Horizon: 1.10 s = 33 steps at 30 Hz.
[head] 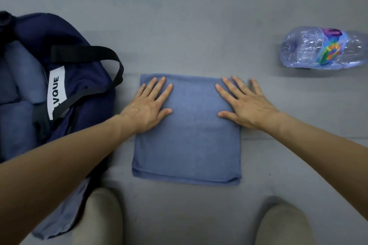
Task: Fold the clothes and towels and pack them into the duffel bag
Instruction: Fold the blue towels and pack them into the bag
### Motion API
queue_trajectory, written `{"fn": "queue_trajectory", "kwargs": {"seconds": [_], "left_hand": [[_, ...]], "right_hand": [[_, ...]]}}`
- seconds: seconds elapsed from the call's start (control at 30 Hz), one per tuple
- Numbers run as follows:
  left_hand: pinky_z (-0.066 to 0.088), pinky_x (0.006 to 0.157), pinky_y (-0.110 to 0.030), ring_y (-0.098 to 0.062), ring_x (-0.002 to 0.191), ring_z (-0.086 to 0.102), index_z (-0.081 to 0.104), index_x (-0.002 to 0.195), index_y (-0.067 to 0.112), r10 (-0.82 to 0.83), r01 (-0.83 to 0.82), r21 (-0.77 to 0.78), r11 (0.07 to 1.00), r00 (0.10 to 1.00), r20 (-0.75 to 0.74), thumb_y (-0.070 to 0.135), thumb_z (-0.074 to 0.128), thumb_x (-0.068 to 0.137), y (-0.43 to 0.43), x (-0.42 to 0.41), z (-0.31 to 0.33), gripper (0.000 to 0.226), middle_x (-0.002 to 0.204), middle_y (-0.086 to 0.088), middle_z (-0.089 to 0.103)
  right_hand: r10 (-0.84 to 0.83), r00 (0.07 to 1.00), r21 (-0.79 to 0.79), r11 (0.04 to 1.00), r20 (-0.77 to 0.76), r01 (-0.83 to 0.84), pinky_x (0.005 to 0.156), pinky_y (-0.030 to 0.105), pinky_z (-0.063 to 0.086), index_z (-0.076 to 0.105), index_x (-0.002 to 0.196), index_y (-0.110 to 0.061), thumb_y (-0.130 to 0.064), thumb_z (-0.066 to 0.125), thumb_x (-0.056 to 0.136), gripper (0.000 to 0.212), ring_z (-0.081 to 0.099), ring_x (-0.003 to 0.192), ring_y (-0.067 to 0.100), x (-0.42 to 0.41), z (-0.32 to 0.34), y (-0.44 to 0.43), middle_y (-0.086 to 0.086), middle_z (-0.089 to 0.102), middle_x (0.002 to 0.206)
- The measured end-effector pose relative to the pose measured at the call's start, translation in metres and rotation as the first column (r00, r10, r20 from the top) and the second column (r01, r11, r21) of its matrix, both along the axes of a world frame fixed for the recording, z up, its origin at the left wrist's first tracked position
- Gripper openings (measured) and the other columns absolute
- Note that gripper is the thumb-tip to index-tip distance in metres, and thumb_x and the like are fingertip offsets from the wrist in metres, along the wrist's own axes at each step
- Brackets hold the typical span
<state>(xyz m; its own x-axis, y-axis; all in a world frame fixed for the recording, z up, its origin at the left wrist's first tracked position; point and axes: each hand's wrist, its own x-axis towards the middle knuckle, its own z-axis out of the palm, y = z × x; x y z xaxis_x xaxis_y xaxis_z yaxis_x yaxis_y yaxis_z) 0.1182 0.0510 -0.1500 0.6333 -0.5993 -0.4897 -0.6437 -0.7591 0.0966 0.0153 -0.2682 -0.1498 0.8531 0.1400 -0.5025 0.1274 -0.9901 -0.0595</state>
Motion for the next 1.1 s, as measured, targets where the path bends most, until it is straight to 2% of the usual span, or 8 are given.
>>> {"fn": "queue_trajectory", "kwargs": {"seconds": [0.1,0.2,0.3,0.37,0.5,0.67,0.9,1.1], "left_hand": [[0.001,0.126,-0.046,-0.029,0.156,-0.005,0.002,0.161,0.027,0.047,-0.046,-0.024,0.999,0.999,0.022,0.058,0.021,0.103,-0.017,0.031,0.009,0.069,0.169,-0.006,-0.007],[0.011,0.125,-0.046,-0.037,0.154,0.011,0.028,0.158,0.025,0.132,-0.121,-0.163,0.979,0.989,0.063,0.037,0.037,0.106,-0.019,0.055,0.012,0.054,0.167,-0.017,0.013],[0.026,0.121,-0.044,-0.043,0.143,0.036,0.061,0.139,0.019,0.210,-0.188,-0.301,0.935,0.977,0.043,0.017,0.052,0.103,-0.012,0.070,0.014,0.037,0.153,-0.023,0.043],[0.036,0.115,-0.045,-0.042,0.135,0.046,0.069,0.129,0.017,0.207,-0.181,-0.319,0.930,0.977,0.048,0.011,0.055,0.101,-0.008,0.073,0.014,0.032,0.144,-0.020,0.054],[0.049,0.100,-0.041,-0.036,0.113,0.064,0.077,0.114,0.012,0.231,-0.177,-0.404,0.897,0.969,0.088,0.005,0.062,0.095,-0.004,0.073,0.013,0.025,0.123,-0.012,0.070],[0.048,0.092,-0.037,-0.031,0.100,0.066,0.079,0.104,0.014,0.313,-0.230,-0.456,0.860,0.943,0.115,0.008,0.064,0.094,-0.006,0.075,0.020,0.020,0.106,-0.008,0.073],[0.044,0.090,-0.031,-0.027,0.102,0.065,0.077,0.111,0.016,0.413,-0.235,-0.557,0.796,0.885,0.216,0.011,0.056,0.100,0.002,0.072,0.049,0.024,0.112,-0.003,0.071],[0.053,0.082,-0.042,-0.028,0.096,0.063,0.075,0.113,0.015,0.261,-0.075,-0.569,0.819,0.932,0.253,0.008,0.056,0.099,0.042,0.017,0.070,0.025,0.110,-0.005,0.067]], "right_hand": [[-0.050,0.999,0.022,0.998,-0.013,0.051,0.121,0.058,-0.002,-0.014,0.155,-0.042,-0.083,-0.008,0.079,0.087,-0.015,0.153,0.022,0.029,0.003,-0.014,-0.004,-0.019,0.166],[-0.126,0.992,0.088,0.988,0.019,0.124,0.123,0.053,0.002,0.001,0.157,-0.044,-0.071,0.003,0.090,0.072,-0.008,0.154,0.022,0.036,-0.001,-0.028,0.001,-0.010,0.168],[-0.166,0.986,0.155,0.975,0.033,0.159,0.122,0.052,0.011,0.018,0.157,-0.042,-0.064,0.003,0.088,0.074,0.004,0.154,0.027,0.034,-0.003,-0.041,0.006,0.007,0.168],[-0.135,0.991,0.157,0.979,0.021,0.130,0.122,0.053,0.016,0.022,0.157,-0.038,-0.061,0.004,0.089,0.074,0.009,0.153,0.029,0.032,-0.003,-0.048,0.006,0.012,0.167],[-0.132,0.985,0.215,0.971,0.109,0.106,0.116,0.054,0.031,0.043,0.151,-0.022,-0.047,0.024,0.097,0.062,0.030,0.146,0.036,0.023,-0.001,-0.054,0.009,0.035,0.159],[-0.212,0.948,0.310,0.941,0.237,0.133,0.111,0.041,0.035,0.063,0.133,-0.008,-0.018,0.051,0.099,0.037,0.053,0.124,0.038,0.032,-0.001,-0.046,0.009,0.058,0.140],[-0.265,0.919,0.381,0.913,0.293,0.143,0.110,0.039,0.034,0.055,0.138,-0.008,-0.023,0.032,0.099,0.048,0.051,0.122,0.038,0.048,0.033,-0.049,0.004,0.052,0.144],[-0.207,0.919,0.426,0.903,0.335,0.048,0.106,0.035,0.036,0.060,0.135,-0.008,-0.016,0.042,0.099,0.042,0.054,0.121,0.034,-0.016,0.072,-0.038,0.007,0.057,0.141]]}}
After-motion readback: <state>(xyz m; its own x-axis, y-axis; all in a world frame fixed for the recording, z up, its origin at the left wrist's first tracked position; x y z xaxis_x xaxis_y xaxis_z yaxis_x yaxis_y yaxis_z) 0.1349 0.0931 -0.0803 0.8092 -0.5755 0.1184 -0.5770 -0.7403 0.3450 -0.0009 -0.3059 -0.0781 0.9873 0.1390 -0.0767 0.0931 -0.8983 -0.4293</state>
